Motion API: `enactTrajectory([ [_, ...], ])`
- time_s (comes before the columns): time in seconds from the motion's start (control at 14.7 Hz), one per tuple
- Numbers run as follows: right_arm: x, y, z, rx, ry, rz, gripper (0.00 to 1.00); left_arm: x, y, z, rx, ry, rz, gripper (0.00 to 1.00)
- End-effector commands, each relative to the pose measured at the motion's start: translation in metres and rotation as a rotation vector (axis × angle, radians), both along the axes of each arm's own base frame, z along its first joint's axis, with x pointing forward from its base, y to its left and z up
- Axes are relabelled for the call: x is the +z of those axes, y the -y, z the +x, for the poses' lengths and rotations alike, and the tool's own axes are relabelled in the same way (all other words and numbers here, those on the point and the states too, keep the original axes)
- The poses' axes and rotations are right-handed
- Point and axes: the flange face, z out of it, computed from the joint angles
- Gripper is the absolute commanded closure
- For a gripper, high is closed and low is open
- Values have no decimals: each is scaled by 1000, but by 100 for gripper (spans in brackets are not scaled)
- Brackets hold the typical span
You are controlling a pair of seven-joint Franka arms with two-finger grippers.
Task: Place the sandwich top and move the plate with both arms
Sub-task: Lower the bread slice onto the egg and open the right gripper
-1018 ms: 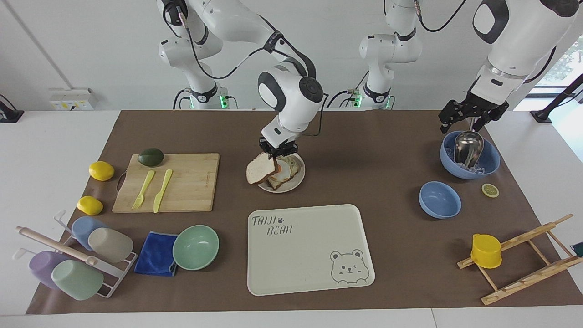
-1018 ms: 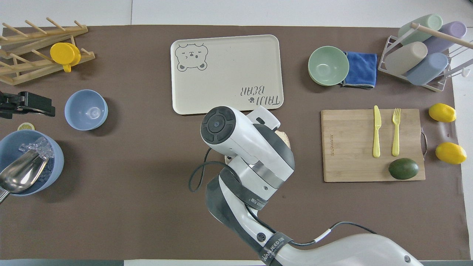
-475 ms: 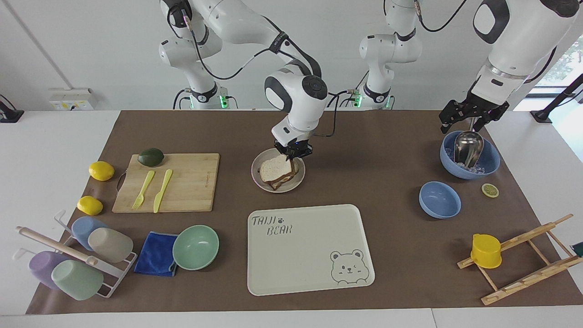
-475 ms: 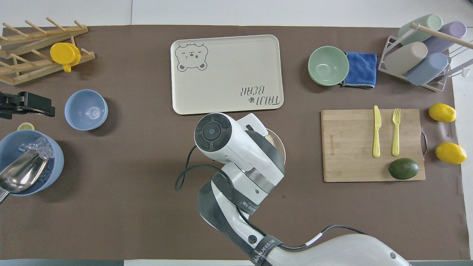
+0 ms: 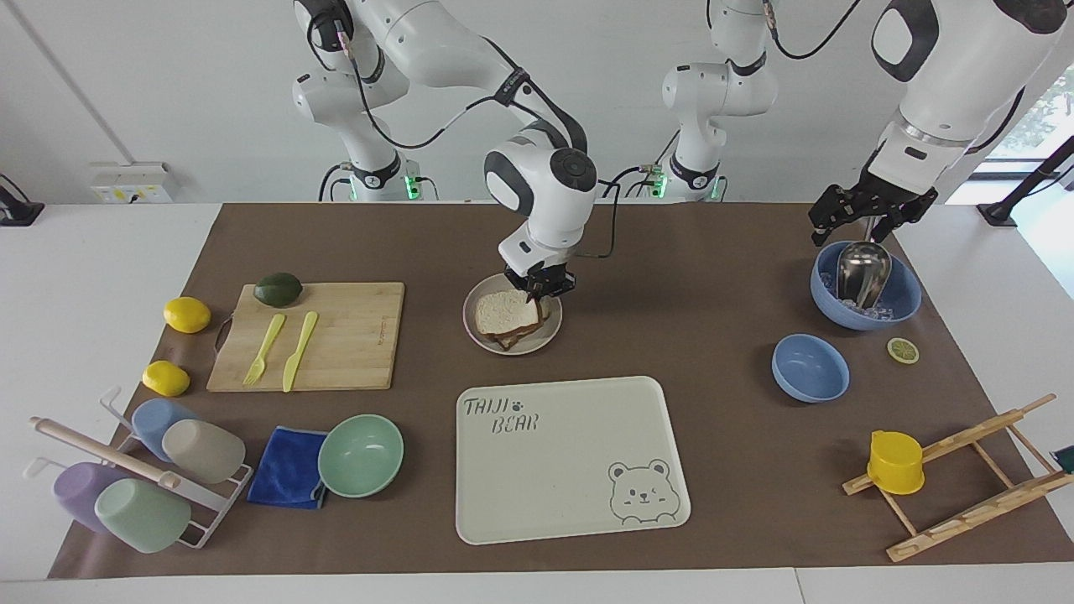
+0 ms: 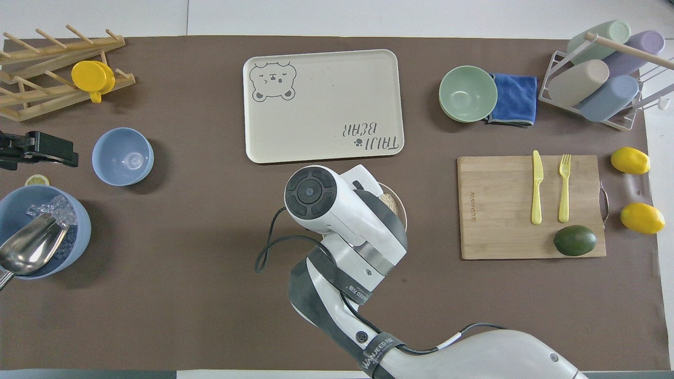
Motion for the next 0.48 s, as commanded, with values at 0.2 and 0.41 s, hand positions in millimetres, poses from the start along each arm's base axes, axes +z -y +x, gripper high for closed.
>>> enactTrajectory([
  [0.2,13,-4,4,-69,0,100,21,1,-3,-4,1,-7,11,0],
  [0.41,52,34,35,-71,34,118,10,-2,-5,-6,1,-4,10,0],
])
